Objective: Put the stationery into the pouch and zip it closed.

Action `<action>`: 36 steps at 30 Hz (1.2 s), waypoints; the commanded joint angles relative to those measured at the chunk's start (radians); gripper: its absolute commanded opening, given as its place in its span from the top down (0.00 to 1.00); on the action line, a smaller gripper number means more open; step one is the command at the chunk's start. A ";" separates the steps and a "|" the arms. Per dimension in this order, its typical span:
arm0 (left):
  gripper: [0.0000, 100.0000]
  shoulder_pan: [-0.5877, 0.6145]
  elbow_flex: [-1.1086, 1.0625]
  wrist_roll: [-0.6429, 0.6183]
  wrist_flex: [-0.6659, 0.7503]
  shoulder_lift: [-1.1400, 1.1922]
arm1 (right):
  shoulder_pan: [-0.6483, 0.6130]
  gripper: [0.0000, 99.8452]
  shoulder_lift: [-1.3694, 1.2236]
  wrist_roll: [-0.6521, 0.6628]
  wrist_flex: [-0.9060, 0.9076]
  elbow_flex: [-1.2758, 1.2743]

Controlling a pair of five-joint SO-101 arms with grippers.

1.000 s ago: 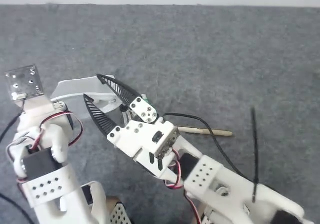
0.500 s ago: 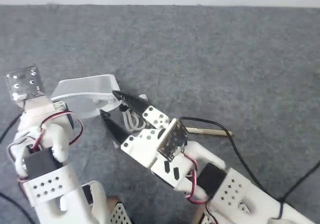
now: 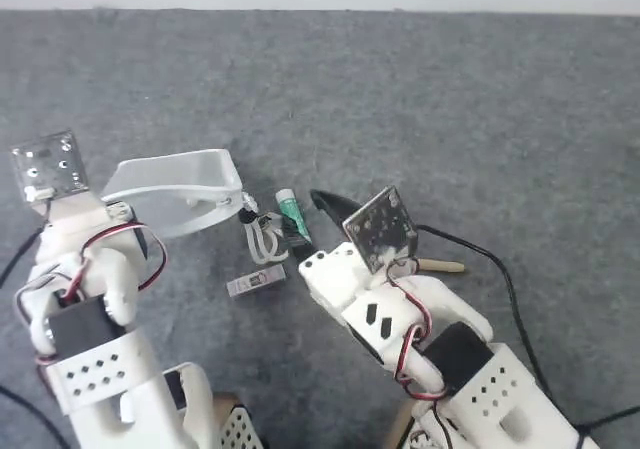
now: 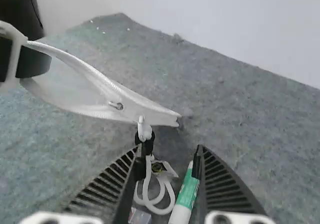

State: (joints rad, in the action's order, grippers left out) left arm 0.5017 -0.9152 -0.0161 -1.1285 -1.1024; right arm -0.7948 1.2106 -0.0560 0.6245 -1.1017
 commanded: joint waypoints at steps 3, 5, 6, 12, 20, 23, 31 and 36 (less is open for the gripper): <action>0.99 -0.005 0.012 -0.011 0.035 -0.003 | 0.065 0.86 -0.042 0.015 0.079 0.080; 0.99 -0.005 0.013 -0.011 0.035 -0.003 | 0.096 0.86 -0.067 0.086 0.084 0.080; 0.99 -0.005 0.013 -0.011 0.035 -0.003 | 0.108 0.86 -0.084 0.112 0.087 0.080; 0.99 -0.002 0.015 -0.011 0.035 -0.003 | 0.122 0.86 -0.271 0.152 0.211 0.184; 0.99 -0.002 0.015 -0.011 0.035 -0.003 | 0.168 0.85 -0.615 0.233 0.377 0.397; 0.99 -0.002 0.015 -0.011 0.035 -0.003 | 0.163 0.85 -0.714 0.262 0.364 0.411; 0.99 0.000 0.013 -0.011 0.035 -0.003 | 0.165 0.85 -0.900 0.293 0.360 0.471; 0.99 0.000 0.013 -0.009 0.035 -0.003 | 0.165 0.85 -0.977 0.333 0.355 0.489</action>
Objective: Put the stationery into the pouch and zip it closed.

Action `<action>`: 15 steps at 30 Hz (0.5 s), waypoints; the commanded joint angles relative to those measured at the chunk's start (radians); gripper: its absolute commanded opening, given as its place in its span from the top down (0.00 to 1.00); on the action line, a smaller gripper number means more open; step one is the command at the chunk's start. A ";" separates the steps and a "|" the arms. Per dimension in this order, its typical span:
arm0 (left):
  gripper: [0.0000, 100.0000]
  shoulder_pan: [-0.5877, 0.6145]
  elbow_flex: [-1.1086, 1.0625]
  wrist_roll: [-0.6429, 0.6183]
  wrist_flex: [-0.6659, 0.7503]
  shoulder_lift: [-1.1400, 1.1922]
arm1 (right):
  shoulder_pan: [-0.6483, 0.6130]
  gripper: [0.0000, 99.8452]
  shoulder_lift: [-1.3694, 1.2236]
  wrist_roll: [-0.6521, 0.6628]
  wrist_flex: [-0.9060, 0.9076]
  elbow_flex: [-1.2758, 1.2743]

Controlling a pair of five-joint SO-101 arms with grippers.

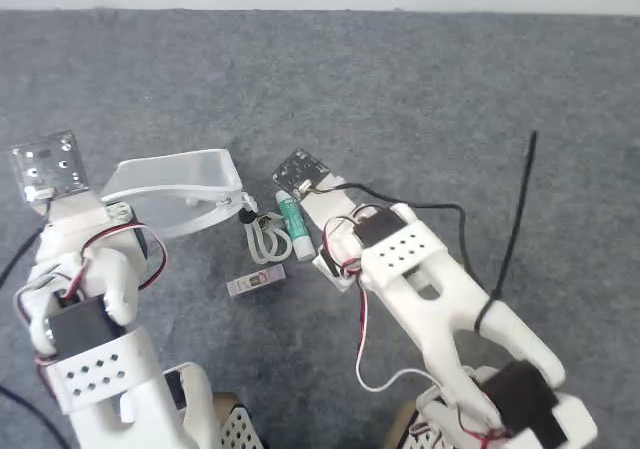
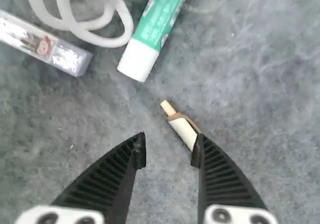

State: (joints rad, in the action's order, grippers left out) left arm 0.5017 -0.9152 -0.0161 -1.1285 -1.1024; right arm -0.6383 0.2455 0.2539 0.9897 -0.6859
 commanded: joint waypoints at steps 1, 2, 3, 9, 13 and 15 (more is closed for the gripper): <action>0.99 0.000 0.013 -0.009 0.035 -0.003 | 0.010 0.85 -0.027 0.021 -0.010 0.081; 0.99 0.000 0.013 -0.009 0.035 -0.003 | 0.010 0.85 -0.042 0.021 -0.010 0.087; 0.99 0.000 0.013 -0.009 0.035 -0.003 | 0.012 0.85 -0.059 0.021 -0.010 0.094; 0.99 0.000 0.013 -0.009 0.035 -0.003 | 0.012 0.85 -0.179 0.023 -0.010 0.147; 0.99 0.000 0.013 -0.009 0.035 -0.003 | 0.035 0.85 -0.266 0.023 -0.010 0.198; 0.99 0.000 0.012 -0.008 0.035 -0.003 | 0.061 0.85 -0.311 0.023 -0.010 0.233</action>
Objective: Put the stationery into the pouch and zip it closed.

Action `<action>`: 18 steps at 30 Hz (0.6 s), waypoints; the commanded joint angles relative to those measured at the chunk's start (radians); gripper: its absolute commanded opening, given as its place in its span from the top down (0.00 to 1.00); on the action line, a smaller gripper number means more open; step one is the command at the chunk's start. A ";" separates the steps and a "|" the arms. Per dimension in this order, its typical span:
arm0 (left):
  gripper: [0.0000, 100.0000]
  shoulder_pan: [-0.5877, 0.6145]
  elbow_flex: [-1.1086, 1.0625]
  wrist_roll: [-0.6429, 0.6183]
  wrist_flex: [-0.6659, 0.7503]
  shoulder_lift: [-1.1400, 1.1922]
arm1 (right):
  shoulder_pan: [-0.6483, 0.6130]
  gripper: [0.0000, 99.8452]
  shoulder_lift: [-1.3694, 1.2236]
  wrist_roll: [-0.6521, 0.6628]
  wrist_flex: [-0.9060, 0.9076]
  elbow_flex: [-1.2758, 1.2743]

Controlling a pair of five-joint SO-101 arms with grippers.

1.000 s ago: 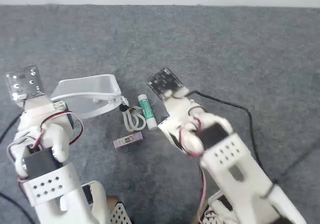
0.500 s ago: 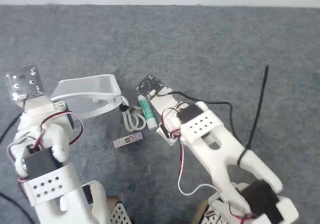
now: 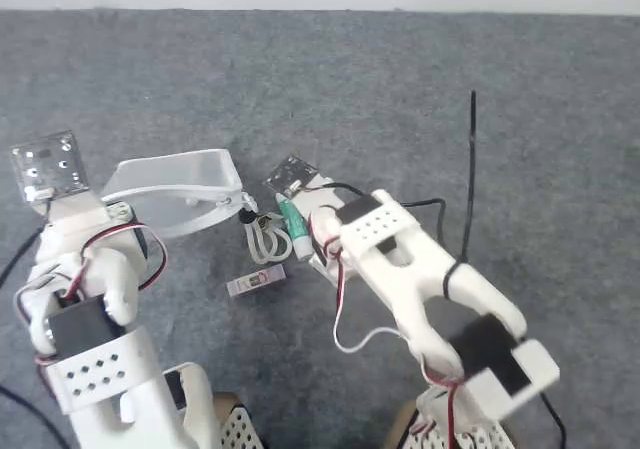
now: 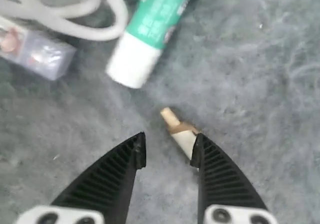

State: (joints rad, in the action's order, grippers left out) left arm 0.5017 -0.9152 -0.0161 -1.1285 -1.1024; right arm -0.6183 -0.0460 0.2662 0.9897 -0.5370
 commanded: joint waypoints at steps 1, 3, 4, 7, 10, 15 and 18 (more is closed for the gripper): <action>0.99 0.000 0.012 -0.008 0.035 -0.003 | 0.054 0.86 -0.041 0.012 -0.010 0.101; 0.99 0.000 0.012 -0.008 0.035 -0.003 | 0.074 0.86 -0.081 0.052 -0.010 0.126; 0.99 0.000 0.012 -0.008 0.035 -0.003 | 0.081 0.86 -0.097 0.086 -0.010 0.129; 0.99 0.000 0.012 -0.008 0.035 -0.003 | 0.076 0.92 -0.128 0.146 -0.010 0.132; 0.99 0.000 0.012 -0.006 0.035 -0.003 | 0.071 1.00 -0.134 0.150 -0.012 0.132; 0.99 0.000 0.012 -0.006 0.035 -0.003 | 0.081 0.99 -0.090 0.147 -0.002 0.132; 0.99 0.000 0.012 -0.005 0.035 -0.003 | 0.081 0.99 -0.030 0.146 -0.001 0.107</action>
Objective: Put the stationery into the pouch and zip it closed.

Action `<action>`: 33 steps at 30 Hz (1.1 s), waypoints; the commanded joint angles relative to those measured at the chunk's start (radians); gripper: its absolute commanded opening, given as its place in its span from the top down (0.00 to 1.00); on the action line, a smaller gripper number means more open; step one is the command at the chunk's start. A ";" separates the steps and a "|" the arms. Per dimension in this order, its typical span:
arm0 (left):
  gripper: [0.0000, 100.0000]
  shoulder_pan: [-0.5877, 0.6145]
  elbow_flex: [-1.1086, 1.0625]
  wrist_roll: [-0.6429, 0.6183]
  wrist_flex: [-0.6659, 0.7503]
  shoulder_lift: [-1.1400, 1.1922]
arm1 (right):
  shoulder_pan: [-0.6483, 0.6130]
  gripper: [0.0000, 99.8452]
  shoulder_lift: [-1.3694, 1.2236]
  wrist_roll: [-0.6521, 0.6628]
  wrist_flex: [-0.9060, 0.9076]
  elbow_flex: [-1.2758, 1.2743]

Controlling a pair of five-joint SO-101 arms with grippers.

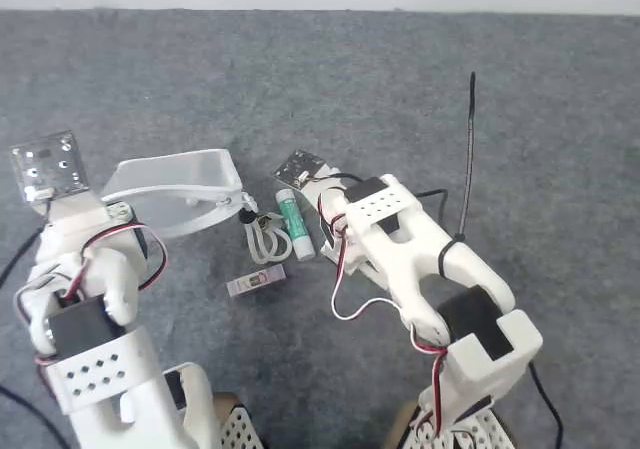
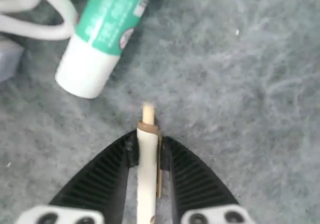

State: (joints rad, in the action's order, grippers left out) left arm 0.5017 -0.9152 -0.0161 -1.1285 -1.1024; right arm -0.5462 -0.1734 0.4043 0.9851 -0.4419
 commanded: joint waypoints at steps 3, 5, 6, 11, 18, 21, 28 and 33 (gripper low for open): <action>0.99 0.000 0.012 -0.005 0.035 -0.003 | 0.008 0.99 0.177 0.008 -0.005 -0.034; 0.99 0.000 0.012 -0.005 0.035 -0.003 | 0.007 0.99 0.239 0.006 -0.005 -0.060; 0.99 0.000 0.012 -0.005 0.035 -0.003 | 0.005 0.99 0.269 0.006 -0.007 -0.071; 0.99 0.000 0.012 -0.005 0.035 -0.003 | 0.007 0.99 0.415 -0.029 -0.007 -0.109; 0.99 0.000 0.012 -0.005 0.035 -0.003 | 0.005 0.99 0.532 -0.109 -0.007 -0.135; 0.99 0.000 0.012 -0.005 0.035 -0.003 | 0.008 0.99 0.573 -0.143 -0.019 -0.138; 0.99 0.000 0.012 -0.005 0.035 -0.003 | 0.001 0.99 0.707 -0.186 0.004 -0.175; 0.99 0.000 0.012 -0.005 0.035 -0.003 | -0.001 0.99 0.863 -0.187 -0.005 -0.241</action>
State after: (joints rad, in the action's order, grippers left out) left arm 0.5017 -0.9152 -0.0161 -1.1285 -1.1024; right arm -0.5508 0.5738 0.2279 0.9897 -0.6782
